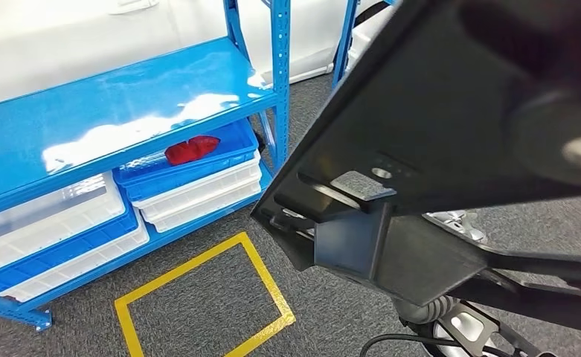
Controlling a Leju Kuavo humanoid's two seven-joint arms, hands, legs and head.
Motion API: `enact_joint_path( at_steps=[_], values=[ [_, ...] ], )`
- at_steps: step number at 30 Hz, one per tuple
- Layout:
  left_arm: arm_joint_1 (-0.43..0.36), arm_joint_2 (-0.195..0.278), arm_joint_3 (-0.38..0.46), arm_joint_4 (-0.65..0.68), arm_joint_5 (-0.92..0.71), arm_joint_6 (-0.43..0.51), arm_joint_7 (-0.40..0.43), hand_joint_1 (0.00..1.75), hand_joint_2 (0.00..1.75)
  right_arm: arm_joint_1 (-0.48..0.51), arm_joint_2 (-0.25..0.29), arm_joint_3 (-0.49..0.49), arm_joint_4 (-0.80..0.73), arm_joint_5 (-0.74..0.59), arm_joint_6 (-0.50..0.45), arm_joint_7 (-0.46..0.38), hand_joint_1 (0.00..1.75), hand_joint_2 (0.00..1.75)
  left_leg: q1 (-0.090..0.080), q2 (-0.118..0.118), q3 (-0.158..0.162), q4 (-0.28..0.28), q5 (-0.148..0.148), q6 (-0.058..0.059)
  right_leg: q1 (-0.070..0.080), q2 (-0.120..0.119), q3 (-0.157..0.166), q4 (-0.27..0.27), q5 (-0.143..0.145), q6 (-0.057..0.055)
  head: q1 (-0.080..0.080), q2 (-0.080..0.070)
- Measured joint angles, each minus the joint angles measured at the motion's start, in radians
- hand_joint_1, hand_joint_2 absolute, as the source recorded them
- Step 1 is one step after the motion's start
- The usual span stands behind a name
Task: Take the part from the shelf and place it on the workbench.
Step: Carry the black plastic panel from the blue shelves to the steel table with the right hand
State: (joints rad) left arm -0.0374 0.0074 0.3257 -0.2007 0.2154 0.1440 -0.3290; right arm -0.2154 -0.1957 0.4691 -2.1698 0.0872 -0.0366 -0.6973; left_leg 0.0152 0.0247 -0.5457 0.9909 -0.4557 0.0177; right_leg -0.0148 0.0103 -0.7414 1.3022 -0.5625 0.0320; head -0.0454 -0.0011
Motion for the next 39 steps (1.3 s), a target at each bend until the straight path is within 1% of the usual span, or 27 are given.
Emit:
enact_joint_path(
  at_steps=[1, 2, 3, 5, 6, 7, 9, 11, 13, 14, 15, 16, 17, 18, 20, 22, 24, 26, 28, 30, 31, 32, 33, 34, 36, 37, 39],
  values=[
    [-0.001, -0.001, 0.000, 0.000, 0.001, 0.005, 0.002, 0.00, 1.75, 0.000, 0.000, 0.002, 0.000, -0.001, 0.001, 0.000, 1.75, 1.75, 0.000, 0.013, 0.000, 0.001, -0.001, -0.001, -0.001, -0.003, 0.003, -0.001, 0.011, 0.001, 0.000, 0.000],
    [-0.002, -0.003, 0.000, 0.000, 0.002, 0.008, 0.004, 0.00, 1.75, -0.001, 0.000, 0.004, 0.000, -0.003, 0.002, 0.000, 1.75, 1.75, 0.000, 0.024, 0.001, 0.002, -0.002, -0.003, -0.002, -0.009, 0.027, -0.044, 0.038, 0.001, 0.000, 0.000],
    [-0.003, -0.004, 0.001, 0.000, 0.002, 0.012, 0.005, 0.00, 1.75, -0.004, 0.000, 0.006, 0.000, -0.007, 0.004, 0.000, 1.75, 1.75, -0.001, 0.035, 0.002, 0.003, -0.004, -0.005, -0.001, -0.024, 0.067, -0.116, 0.072, -0.001, 0.000, 0.000],
    [-0.005, -0.007, 0.002, 0.000, 0.003, 0.019, 0.010, 0.00, 1.75, -0.010, 0.000, 0.008, 0.000, -0.016, 0.008, 0.000, 1.75, 1.75, -0.006, 0.053, 0.005, 0.008, -0.010, -0.014, 0.006, -0.068, 0.135, -0.243, 0.110, -0.015, 0.000, 0.000],
    [-0.005, -0.007, 0.003, 0.000, 0.003, 0.022, 0.013, 0.00, 1.75, -0.014, 0.001, 0.009, 0.000, -0.019, 0.011, 0.000, 1.75, 1.75, -0.009, 0.061, 0.006, 0.009, -0.013, -0.019, 0.010, -0.081, 0.149, -0.273, 0.114, -0.023, 0.000, 0.000],
    [-0.005, -0.007, 0.004, 0.000, 0.003, 0.025, 0.016, 0.00, 1.75, -0.016, 0.001, 0.010, -0.001, -0.019, 0.014, 0.000, 1.75, 1.75, -0.012, 0.070, 0.007, 0.010, -0.014, -0.025, 0.014, -0.081, 0.149, -0.279, 0.111, -0.032, 0.000, 0.000],
    [-0.006, -0.007, 0.005, 0.000, 0.003, 0.028, 0.021, 0.00, 1.75, -0.017, 0.004, 0.011, -0.002, -0.013, 0.017, 0.000, 1.75, 1.75, -0.010, 0.081, 0.011, 0.010, -0.019, -0.036, 0.011, -0.058, 0.146, -0.282, 0.116, -0.044, 0.000, 0.000],
    [-0.007, -0.009, 0.005, 0.000, 0.002, 0.025, 0.025, 0.00, 1.75, -0.014, 0.009, 0.013, -0.005, -0.001, 0.014, 0.000, 1.75, 1.75, -0.006, 0.047, -0.003, 0.052, -0.054, -0.047, 0.006, -0.038, 0.147, -0.289, 0.122, -0.057, 0.000, 0.000],
    [-0.003, -0.010, 0.005, 0.000, 0.000, 0.018, 0.028, 0.00, 1.75, -0.007, 0.018, 0.019, -0.010, 0.008, 0.008, 0.000, 1.75, 1.75, -0.004, 0.002, -0.053, 0.169, -0.121, -0.053, 0.005, -0.017, 0.147, -0.290, 0.125, -0.065, 0.000, 0.000],
    [0.000, -0.011, 0.005, 0.000, -0.002, 0.015, 0.028, 0.00, 1.75, -0.001, 0.022, 0.023, -0.012, 0.010, 0.005, 0.000, 1.75, 1.75, -0.003, -0.007, -0.083, 0.236, -0.149, -0.054, 0.006, -0.004, 0.145, -0.290, 0.126, -0.067, 0.000, 0.000],
    [0.002, -0.011, 0.005, 0.000, -0.003, 0.013, 0.028, 0.00, 1.75, 0.005, 0.024, 0.027, -0.015, 0.011, 0.002, 0.000, 1.75, 1.75, -0.003, -0.011, -0.105, 0.281, -0.161, -0.054, 0.007, 0.009, 0.145, -0.289, 0.127, -0.068, 0.000, 0.000],
    [0.003, -0.011, 0.005, 0.000, -0.005, 0.011, 0.028, 0.00, 1.75, 0.009, 0.026, 0.030, -0.017, 0.011, 0.001, 0.000, 1.75, 1.75, -0.003, -0.013, -0.112, 0.293, -0.153, -0.054, 0.008, 0.023, 0.145, -0.288, 0.127, -0.068, 0.000, 0.000],
    [0.004, -0.012, 0.005, 0.000, -0.008, 0.010, 0.028, 0.00, 1.75, 0.011, 0.027, 0.033, -0.020, 0.008, 0.001, 0.000, 1.75, 1.75, -0.003, -0.016, -0.101, 0.265, -0.126, -0.052, 0.008, 0.037, 0.145, -0.286, 0.126, -0.068, 0.000, 0.000],
    [0.003, -0.012, 0.005, 0.000, -0.009, 0.010, 0.029, 0.00, 1.75, 0.009, 0.028, 0.035, -0.021, 0.001, 0.002, 0.000, 1.75, 1.75, -0.003, -0.024, -0.075, 0.205, -0.087, -0.049, 0.008, 0.051, 0.146, -0.284, 0.126, -0.067, 0.000, 0.000],
    [0.001, -0.012, 0.006, 0.000, -0.012, 0.012, 0.030, 0.00, 1.75, -0.009, 0.028, 0.039, -0.021, -0.023, 0.010, 0.000, 1.75, 1.75, 0.000, -0.066, -0.021, 0.076, -0.030, -0.041, 0.009, 0.076, 0.143, -0.278, 0.126, -0.060, 0.000, 0.000],
    [-0.003, -0.012, 0.009, 0.000, -0.016, 0.014, 0.031, 0.00, 1.75, -0.035, 0.029, 0.042, -0.019, -0.049, 0.022, 0.000, 1.75, 1.75, -0.001, -0.093, -0.001, 0.023, -0.020, -0.033, 0.006, 0.098, 0.134, -0.276, 0.130, -0.047, 0.000, 0.000],
    [-0.009, -0.014, 0.013, 0.000, -0.017, 0.014, 0.032, 0.00, 1.75, -0.056, 0.030, 0.042, -0.014, -0.070, 0.032, 0.000, 1.75, 1.75, -0.001, -0.077, 0.002, 0.016, -0.014, -0.023, 0.004, 0.115, 0.128, -0.279, 0.137, -0.032, 0.000, 0.000],
    [-0.012, -0.017, 0.017, 0.000, -0.015, 0.016, 0.031, 0.00, 1.75, -0.078, 0.030, 0.042, -0.007, -0.095, 0.041, 0.001, 1.75, 1.75, 0.003, -0.054, 0.004, 0.004, -0.005, -0.009, 0.007, 0.084, 0.112, -0.251, 0.117, -0.022, 0.000, 0.000],
    [-0.012, -0.018, 0.021, 0.000, -0.014, 0.020, 0.031, 0.00, 1.75, -0.107, 0.030, 0.041, 0.004, -0.120, 0.046, 0.001, 1.75, 1.75, 0.003, -0.028, 0.003, -0.001, -0.001, -0.002, 0.009, 0.026, 0.061, -0.143, 0.056, -0.016, 0.000, 0.000],
    [-0.009, -0.020, 0.024, 0.000, -0.014, 0.026, 0.033, 0.00, 1.75, -0.124, 0.030, 0.041, 0.019, -0.140, 0.048, 0.001, 1.75, 1.75, -0.001, -0.002, 0.002, 0.000, -0.002, 0.000, 0.006, 0.002, 0.003, -0.019, 0.007, -0.011, 0.000, 0.000],
    [-0.009, -0.020, 0.025, 0.000, -0.014, 0.029, 0.034, 0.00, 1.75, -0.128, 0.030, 0.040, 0.025, -0.148, 0.049, 0.001, 1.75, 1.75, -0.001, 0.010, 0.001, 0.000, -0.002, 0.000, 0.004, -0.003, -0.005, 0.003, 0.007, -0.010, 0.000, 0.000],
    [-0.009, -0.022, 0.026, 0.000, -0.014, 0.033, 0.037, 0.00, 1.75, -0.131, 0.030, 0.040, 0.031, -0.155, 0.047, 0.001, 1.75, 1.75, -0.002, 0.022, 0.002, 0.001, -0.003, -0.001, 0.003, -0.007, 0.008, -0.016, 0.025, -0.009, 0.000, 0.000],
    [-0.010, -0.023, 0.027, 0.000, -0.014, 0.038, 0.041, 0.00, 1.75, -0.136, 0.030, 0.039, 0.035, -0.161, 0.044, 0.001, 1.75, 1.75, -0.002, 0.032, 0.003, 0.002, -0.005, -0.002, 0.002, -0.014, 0.039, -0.073, 0.056, -0.011, 0.000, 0.000],
    [-0.011, -0.024, 0.028, 0.000, -0.015, 0.043, 0.045, 0.00, 1.75, -0.142, 0.029, 0.038, 0.037, -0.167, 0.039, 0.001, 1.75, 1.75, -0.003, 0.042, 0.004, 0.004, -0.007, -0.005, 0.003, -0.033, 0.081, -0.150, 0.084, -0.014, 0.000, 0.000],
    [-0.011, -0.025, 0.029, 0.000, -0.017, 0.053, 0.053, 0.00, 1.75, -0.154, 0.029, 0.037, 0.040, -0.179, 0.030, 0.001, 1.75, 1.75, -0.008, 0.059, 0.006, 0.007, -0.013, -0.014, 0.011, -0.065, 0.137, -0.261, 0.115, -0.026, 0.000, 0.000],
    [-0.011, -0.026, 0.029, 0.000, -0.018, 0.058, 0.056, 0.00, 1.75, -0.159, 0.028, 0.036, 0.041, -0.187, 0.025, 0.001, 1.75, 1.75, -0.011, 0.068, 0.007, 0.008, -0.015, -0.018, 0.015, -0.072, 0.146, -0.282, 0.115, -0.031, 0.000, 0.000],
    [-0.012, -0.026, 0.030, 0.000, -0.020, 0.067, 0.060, 0.00, 1.75, -0.163, 0.023, 0.034, 0.044, -0.202, 0.017, 0.001, 1.75, 1.75, -0.013, 0.081, 0.011, 0.007, -0.019, -0.029, 0.016, -0.053, 0.144, -0.285, 0.117, -0.042, 0.000, 0.000]
  ],
)
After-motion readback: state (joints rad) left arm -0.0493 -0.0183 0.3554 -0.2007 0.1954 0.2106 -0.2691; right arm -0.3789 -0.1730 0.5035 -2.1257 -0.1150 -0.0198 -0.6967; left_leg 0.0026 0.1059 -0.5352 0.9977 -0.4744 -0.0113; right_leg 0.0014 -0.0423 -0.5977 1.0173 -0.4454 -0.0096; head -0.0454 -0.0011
